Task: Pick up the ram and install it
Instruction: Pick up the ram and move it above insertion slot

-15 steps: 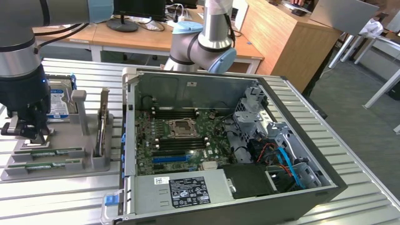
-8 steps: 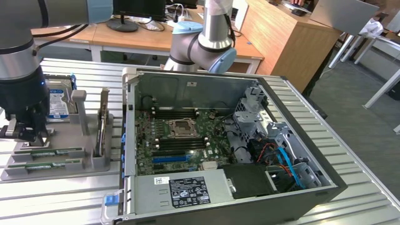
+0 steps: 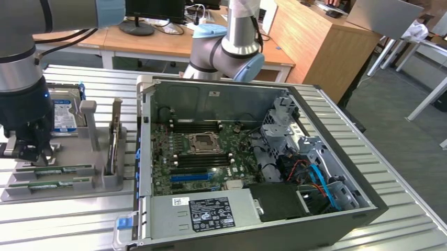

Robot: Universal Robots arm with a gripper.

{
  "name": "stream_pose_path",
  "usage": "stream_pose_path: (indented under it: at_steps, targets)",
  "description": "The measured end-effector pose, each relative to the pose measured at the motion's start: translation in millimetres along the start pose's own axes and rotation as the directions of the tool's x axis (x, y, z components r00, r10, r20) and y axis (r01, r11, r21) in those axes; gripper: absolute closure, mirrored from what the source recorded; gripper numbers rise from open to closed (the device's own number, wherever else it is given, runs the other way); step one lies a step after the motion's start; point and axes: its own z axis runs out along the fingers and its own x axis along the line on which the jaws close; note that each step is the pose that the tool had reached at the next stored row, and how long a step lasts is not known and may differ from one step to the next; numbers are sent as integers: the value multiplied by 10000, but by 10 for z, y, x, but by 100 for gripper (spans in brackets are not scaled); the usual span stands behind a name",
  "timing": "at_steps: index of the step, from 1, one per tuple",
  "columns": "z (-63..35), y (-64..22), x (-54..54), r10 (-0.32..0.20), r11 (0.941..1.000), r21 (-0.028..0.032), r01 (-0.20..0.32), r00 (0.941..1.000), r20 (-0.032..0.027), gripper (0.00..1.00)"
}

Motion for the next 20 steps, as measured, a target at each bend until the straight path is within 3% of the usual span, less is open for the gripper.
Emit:
stream_pose_path:
  at_steps: [20]
  targets:
    - [100, -5, 20, -14, 10000, 0, 14, 10000, 0, 70]
